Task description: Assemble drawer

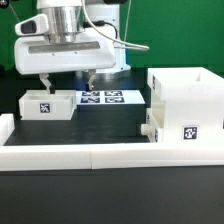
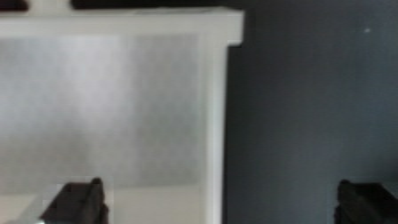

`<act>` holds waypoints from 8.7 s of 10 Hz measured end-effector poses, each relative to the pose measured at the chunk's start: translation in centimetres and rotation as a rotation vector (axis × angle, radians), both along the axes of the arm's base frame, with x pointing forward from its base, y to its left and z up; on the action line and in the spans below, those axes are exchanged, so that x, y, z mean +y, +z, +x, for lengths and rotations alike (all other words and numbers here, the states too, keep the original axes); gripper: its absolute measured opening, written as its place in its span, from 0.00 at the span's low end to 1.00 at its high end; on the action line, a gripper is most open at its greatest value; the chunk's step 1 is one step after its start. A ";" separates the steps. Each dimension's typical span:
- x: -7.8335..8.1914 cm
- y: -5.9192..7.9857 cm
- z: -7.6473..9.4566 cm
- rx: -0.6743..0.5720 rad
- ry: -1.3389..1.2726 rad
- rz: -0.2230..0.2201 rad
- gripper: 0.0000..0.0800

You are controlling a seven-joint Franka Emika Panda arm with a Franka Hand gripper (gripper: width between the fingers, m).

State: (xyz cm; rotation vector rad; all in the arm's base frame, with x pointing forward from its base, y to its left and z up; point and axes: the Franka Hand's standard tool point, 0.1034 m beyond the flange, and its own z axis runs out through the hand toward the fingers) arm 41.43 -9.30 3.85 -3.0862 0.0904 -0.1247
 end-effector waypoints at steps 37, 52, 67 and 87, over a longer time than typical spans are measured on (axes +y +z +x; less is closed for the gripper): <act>8.0 3.4 10.0 -0.019 0.320 0.041 0.05; 6.5 2.9 11.1 -0.039 1.526 -0.121 0.05; 9.2 1.7 11.6 -0.037 1.595 -0.097 0.05; 10.0 1.7 12.0 -0.016 1.586 -0.114 0.05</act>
Offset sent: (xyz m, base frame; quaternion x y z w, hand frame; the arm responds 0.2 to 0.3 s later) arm -0.0048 -0.0062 -0.0288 -0.0204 0.0135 -0.0070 0.9997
